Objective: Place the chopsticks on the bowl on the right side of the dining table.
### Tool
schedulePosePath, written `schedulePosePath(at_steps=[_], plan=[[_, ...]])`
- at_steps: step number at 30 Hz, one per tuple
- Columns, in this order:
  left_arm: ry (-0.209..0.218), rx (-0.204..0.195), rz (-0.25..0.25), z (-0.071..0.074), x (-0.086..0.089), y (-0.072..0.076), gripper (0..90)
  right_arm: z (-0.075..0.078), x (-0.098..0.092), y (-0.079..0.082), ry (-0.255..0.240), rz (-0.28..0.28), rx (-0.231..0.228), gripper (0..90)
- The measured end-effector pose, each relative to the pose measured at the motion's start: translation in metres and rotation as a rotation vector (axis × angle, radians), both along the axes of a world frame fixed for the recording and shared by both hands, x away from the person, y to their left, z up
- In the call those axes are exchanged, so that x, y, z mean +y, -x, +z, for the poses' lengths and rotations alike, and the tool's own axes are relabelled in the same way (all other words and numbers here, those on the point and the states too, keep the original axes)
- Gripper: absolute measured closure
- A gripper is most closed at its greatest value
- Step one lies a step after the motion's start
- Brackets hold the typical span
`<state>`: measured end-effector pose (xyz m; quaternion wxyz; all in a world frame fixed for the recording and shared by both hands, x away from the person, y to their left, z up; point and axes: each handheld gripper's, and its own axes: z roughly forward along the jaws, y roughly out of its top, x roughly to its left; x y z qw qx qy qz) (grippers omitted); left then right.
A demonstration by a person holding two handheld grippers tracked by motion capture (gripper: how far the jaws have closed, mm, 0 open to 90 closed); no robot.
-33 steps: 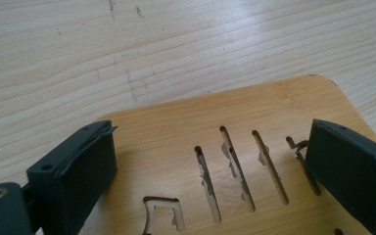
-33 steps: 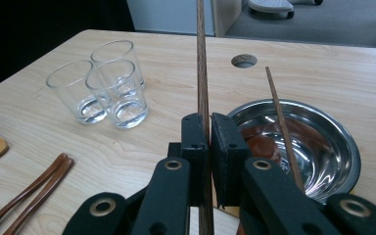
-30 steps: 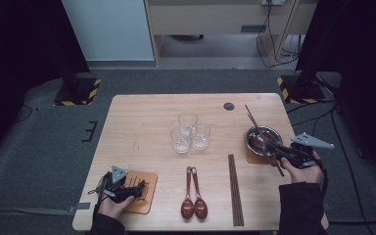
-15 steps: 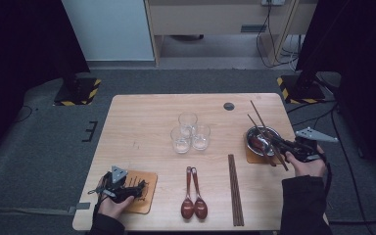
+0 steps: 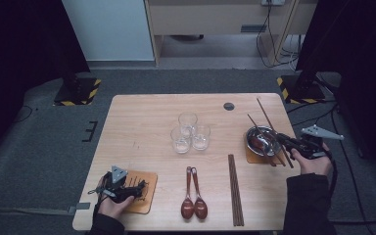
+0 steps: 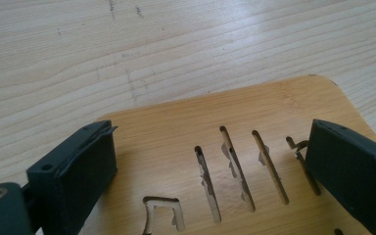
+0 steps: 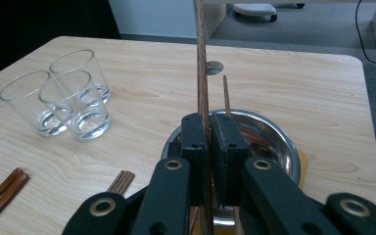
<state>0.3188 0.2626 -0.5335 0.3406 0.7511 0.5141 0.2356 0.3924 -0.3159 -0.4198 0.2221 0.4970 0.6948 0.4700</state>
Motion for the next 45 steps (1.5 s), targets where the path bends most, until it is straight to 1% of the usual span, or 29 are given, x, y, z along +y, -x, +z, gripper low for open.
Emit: schedulePosePath(at_steps=[4, 9, 17, 18, 25, 28, 30, 34, 45], plan=[[0.000, 0.000, 0.000, 0.000, 0.000, 0.000, 3.8, -0.003, -0.005, -0.007, 0.003, -0.011, 0.005, 85.1], [0.000, 0.000, 0.000, 0.000, 0.000, 0.000, 3.8, -0.007, -0.007, -0.011, 0.006, -0.008, 0.018, 85.1], [0.000, 0.000, 0.000, 0.000, 0.000, 0.000, 3.8, -0.011, -0.010, -0.021, 0.010, -0.012, 0.026, 85.1], [0.000, 0.000, 0.000, 0.000, 0.000, 0.000, 3.8, -0.012, -0.011, -0.023, 0.020, -0.013, 0.027, 85.1], [0.000, 0.000, 0.000, 0.000, 0.000, 0.000, 3.8, -0.018, -0.013, -0.028, 0.011, -0.014, 0.025, 85.1], [0.000, 0.000, 0.000, 0.000, 0.000, 0.000, 3.8, -0.021, -0.014, -0.031, -0.002, -0.012, 0.023, 85.1], [0.000, 0.000, 0.000, 0.000, 0.000, 0.000, 3.8, -0.022, -0.015, -0.032, 0.004, -0.016, 0.025, 85.1], [0.000, 0.000, 0.000, 0.000, 0.000, 0.000, 3.8, -0.030, -0.017, -0.036, 0.014, -0.021, 0.042, 85.1], [0.001, 0.000, 0.001, 0.000, 0.000, 0.000, 3.8, -0.046, -0.021, -0.042, 0.012, -0.036, 0.071, 85.1]])
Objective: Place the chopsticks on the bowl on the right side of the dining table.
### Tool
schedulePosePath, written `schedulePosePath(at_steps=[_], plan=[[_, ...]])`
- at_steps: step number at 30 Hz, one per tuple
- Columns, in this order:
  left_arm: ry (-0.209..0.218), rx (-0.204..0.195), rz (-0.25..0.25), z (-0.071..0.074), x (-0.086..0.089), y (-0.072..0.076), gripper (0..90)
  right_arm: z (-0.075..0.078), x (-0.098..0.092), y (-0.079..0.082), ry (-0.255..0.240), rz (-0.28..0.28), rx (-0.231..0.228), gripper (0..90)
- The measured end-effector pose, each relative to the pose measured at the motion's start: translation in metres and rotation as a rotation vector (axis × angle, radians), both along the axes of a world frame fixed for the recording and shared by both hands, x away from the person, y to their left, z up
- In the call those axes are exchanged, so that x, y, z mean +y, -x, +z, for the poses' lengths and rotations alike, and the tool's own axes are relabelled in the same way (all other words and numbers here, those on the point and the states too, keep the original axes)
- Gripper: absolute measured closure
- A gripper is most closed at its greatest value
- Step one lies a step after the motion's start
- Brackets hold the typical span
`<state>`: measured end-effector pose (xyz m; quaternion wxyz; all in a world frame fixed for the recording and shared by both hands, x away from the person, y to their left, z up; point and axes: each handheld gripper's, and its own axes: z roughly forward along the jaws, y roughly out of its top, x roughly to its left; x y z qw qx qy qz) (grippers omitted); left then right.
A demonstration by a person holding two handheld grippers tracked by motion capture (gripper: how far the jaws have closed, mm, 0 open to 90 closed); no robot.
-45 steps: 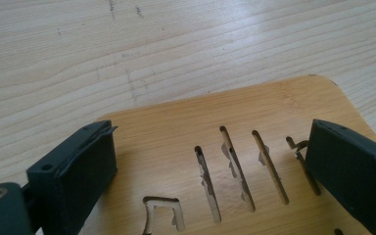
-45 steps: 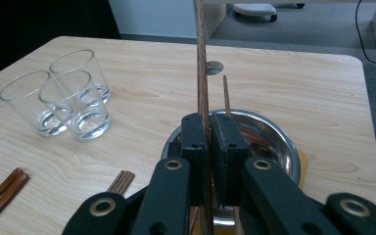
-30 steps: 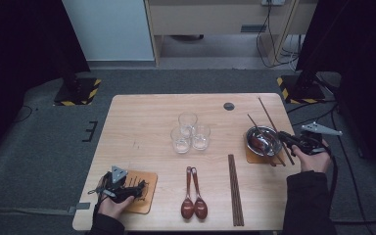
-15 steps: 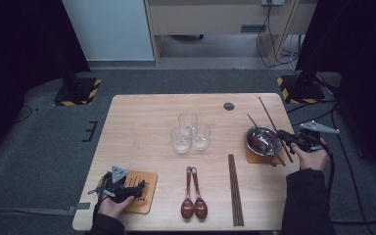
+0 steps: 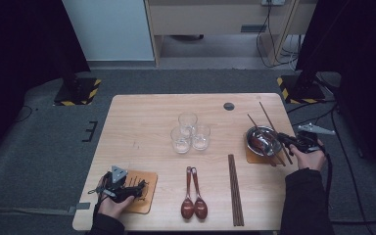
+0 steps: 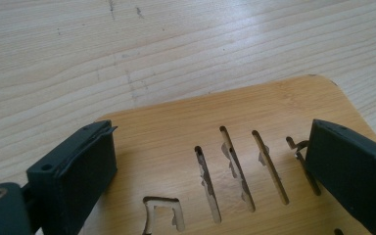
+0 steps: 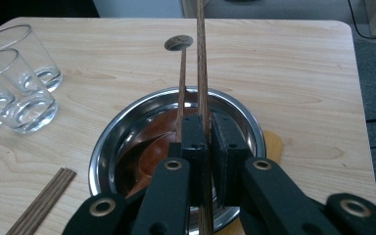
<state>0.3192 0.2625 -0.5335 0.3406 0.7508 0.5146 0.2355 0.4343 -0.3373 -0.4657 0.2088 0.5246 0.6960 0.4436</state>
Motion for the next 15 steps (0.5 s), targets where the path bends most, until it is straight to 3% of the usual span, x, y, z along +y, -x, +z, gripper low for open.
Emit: schedulePosePath(at_steps=[15], plan=[[0.000, 0.000, 0.001, 0.000, 0.000, 0.000, 3.8, -0.015, 0.005, -0.006, 0.028, 0.006, 0.041, 85.0]])
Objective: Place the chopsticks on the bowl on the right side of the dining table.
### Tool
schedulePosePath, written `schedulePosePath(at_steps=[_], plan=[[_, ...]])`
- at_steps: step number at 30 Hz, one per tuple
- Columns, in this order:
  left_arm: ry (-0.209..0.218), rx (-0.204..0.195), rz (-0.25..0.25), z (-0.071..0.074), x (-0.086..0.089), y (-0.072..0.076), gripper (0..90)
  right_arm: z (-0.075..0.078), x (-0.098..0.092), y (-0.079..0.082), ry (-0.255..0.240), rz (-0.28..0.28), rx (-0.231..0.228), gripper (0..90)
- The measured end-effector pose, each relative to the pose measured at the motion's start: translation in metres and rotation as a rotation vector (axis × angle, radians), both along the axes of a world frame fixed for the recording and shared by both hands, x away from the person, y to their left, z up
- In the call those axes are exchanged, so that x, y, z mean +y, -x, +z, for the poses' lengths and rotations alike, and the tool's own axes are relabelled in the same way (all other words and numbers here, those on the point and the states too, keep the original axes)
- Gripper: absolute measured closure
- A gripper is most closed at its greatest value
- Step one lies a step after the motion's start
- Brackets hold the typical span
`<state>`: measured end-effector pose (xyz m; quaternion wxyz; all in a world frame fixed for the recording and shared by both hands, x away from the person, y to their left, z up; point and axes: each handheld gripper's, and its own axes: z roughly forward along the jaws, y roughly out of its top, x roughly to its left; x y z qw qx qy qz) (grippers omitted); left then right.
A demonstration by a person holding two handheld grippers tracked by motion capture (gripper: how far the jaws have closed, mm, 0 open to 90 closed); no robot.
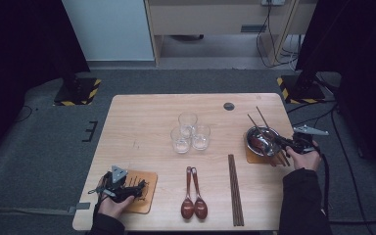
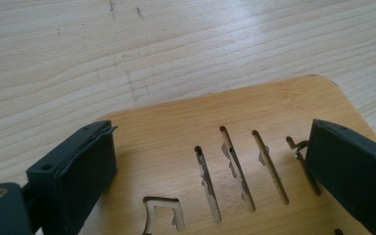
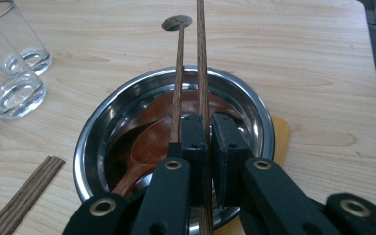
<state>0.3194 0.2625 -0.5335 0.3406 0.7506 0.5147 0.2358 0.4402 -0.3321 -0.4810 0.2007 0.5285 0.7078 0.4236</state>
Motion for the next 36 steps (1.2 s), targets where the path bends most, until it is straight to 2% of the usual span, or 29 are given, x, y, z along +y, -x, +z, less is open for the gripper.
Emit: schedulePosePath(at_steps=[16, 21, 23, 26, 29, 32, 36], plan=[[0.000, 0.000, 0.000, 0.0000, 0.0000, 0.0000, 3.8, -0.0092, 0.0039, -0.0035, 0.028, 0.011, 0.043, 85.1], [0.000, 0.000, 0.000, 0.0000, 0.0000, 0.0000, 3.8, -0.0090, 0.0038, -0.0036, 0.025, 0.010, 0.043, 84.7], [0.000, 0.000, 0.000, 0.0000, 0.0000, 0.0000, 3.8, -0.0086, 0.0032, -0.0036, 0.024, 0.006, 0.036, 81.3], [0.000, 0.000, 0.000, 0.0000, 0.0000, 0.0000, 3.8, -0.0066, 0.0010, -0.0016, 0.019, -0.003, 0.034, 80.8], [0.000, 0.000, 0.000, 0.0000, 0.0000, 0.0000, 3.8, -0.0068, -0.0009, 0.0006, 0.012, 0.000, 0.043, 81.0], [0.000, 0.000, 0.000, 0.0000, 0.0000, 0.0000, 3.8, -0.0083, -0.0009, 0.0010, 0.013, 0.005, 0.052, 84.9], [0.000, 0.000, 0.000, 0.0000, 0.0000, 0.0000, 3.8, -0.0094, 0.0006, 0.0001, 0.012, 0.006, 0.042, 85.1]])
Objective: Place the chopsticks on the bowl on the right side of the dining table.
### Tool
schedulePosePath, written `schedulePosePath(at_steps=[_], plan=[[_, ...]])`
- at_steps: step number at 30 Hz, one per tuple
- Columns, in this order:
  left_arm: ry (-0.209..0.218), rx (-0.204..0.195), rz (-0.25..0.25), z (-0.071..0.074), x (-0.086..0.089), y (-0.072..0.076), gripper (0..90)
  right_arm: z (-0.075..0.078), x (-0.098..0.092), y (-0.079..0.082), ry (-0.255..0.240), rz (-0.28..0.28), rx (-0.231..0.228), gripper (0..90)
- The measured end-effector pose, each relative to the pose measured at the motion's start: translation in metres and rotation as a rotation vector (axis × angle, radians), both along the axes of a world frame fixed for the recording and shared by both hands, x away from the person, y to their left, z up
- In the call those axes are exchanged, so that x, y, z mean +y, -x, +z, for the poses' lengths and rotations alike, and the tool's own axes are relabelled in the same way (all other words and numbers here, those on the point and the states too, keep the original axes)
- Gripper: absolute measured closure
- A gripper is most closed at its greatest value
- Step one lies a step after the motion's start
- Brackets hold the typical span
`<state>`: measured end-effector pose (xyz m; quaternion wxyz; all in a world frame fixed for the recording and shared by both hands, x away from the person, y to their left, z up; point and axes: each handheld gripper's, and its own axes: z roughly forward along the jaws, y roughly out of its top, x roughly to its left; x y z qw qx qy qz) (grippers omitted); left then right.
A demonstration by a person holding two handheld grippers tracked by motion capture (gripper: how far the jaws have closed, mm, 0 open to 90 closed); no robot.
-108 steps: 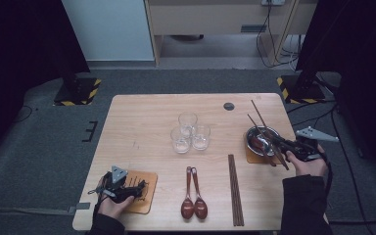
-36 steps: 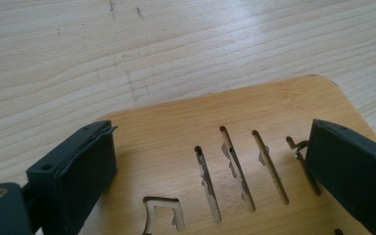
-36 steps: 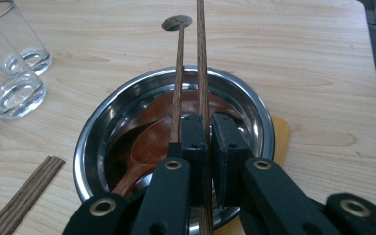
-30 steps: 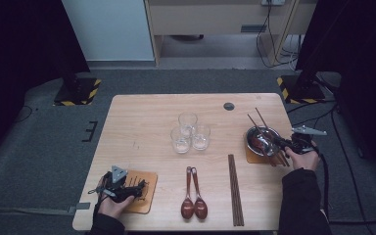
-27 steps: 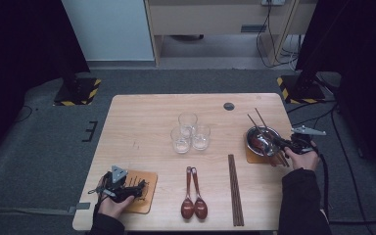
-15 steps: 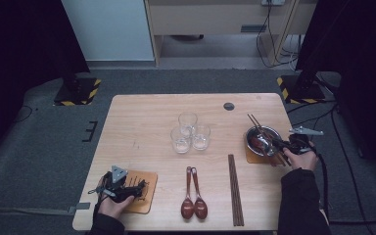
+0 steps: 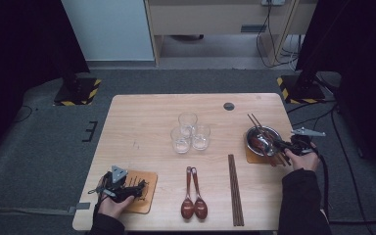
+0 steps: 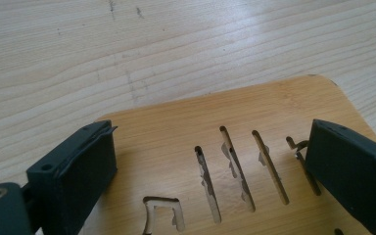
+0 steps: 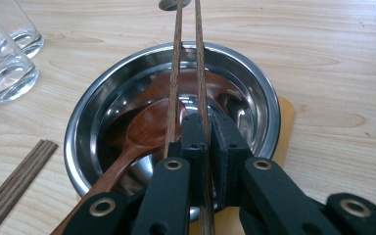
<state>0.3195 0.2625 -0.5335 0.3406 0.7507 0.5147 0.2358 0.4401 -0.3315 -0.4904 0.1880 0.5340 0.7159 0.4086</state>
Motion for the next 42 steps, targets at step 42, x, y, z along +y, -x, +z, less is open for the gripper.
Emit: schedulePosePath(at_steps=[42], plan=[[0.000, 0.000, 0.000, 0.0000, 0.0000, 0.0000, 3.8, -0.0010, 0.0073, -0.0031, 0.035, 0.052, -0.004, 67.0]])
